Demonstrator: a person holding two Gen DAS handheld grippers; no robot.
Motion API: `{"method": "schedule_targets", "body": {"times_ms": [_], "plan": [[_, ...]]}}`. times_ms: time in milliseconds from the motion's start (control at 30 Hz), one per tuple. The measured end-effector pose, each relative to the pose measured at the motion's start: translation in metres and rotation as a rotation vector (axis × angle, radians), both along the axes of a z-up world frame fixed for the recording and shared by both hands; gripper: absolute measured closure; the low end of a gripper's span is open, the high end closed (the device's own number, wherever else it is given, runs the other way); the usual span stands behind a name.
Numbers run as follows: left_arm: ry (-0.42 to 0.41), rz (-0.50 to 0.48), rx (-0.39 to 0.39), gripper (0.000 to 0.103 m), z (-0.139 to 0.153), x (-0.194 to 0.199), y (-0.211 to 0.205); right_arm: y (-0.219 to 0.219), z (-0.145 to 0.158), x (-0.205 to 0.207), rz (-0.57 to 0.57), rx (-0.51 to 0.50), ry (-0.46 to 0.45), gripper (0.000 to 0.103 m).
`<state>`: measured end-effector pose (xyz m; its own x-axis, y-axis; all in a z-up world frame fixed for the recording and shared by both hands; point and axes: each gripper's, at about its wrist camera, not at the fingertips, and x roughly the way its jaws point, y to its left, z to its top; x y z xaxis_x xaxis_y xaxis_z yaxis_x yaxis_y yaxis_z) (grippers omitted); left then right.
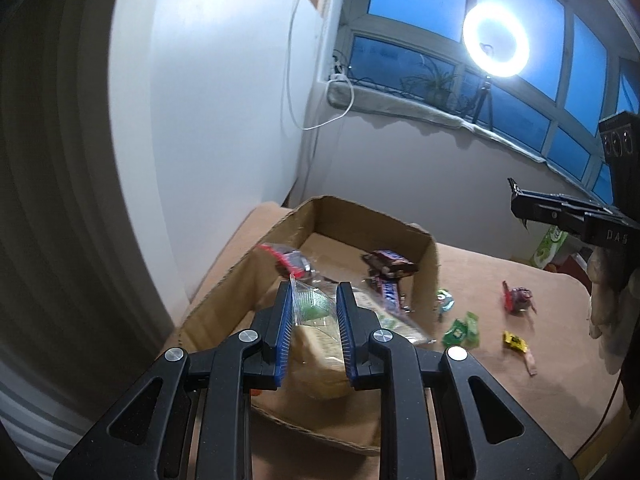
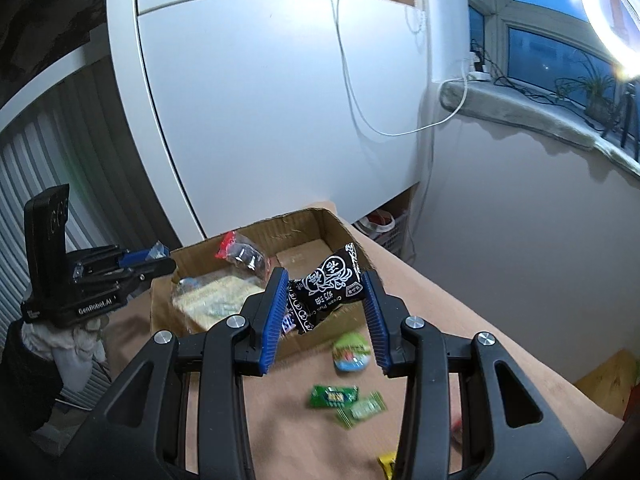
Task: Organize snacks
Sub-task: 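Carry the black candy and green candy into the box with both grippers, then open both grippers over the box and withdraw toward the table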
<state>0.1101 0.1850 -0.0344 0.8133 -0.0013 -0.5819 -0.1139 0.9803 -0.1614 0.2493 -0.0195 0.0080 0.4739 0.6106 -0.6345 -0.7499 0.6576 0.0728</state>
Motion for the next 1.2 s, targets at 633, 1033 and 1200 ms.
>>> {"method": "schedule_targets", "body": {"times_ms": [633,1033,1200], "plan": [[0.032,0.035,-0.022,0.082,-0.013,0.016,0.018,0.076,-0.037,0.023,0.062,-0.047,0.088,0.060],[0.009,0.051,-0.030,0.049,-0.005,0.012,0.019,0.067,-0.026,0.015,0.030,-0.039,0.046,0.020],[0.005,0.043,-0.030,0.049,-0.002,0.009,0.014,0.055,-0.020,0.015,0.013,-0.027,0.043,0.020]]}}
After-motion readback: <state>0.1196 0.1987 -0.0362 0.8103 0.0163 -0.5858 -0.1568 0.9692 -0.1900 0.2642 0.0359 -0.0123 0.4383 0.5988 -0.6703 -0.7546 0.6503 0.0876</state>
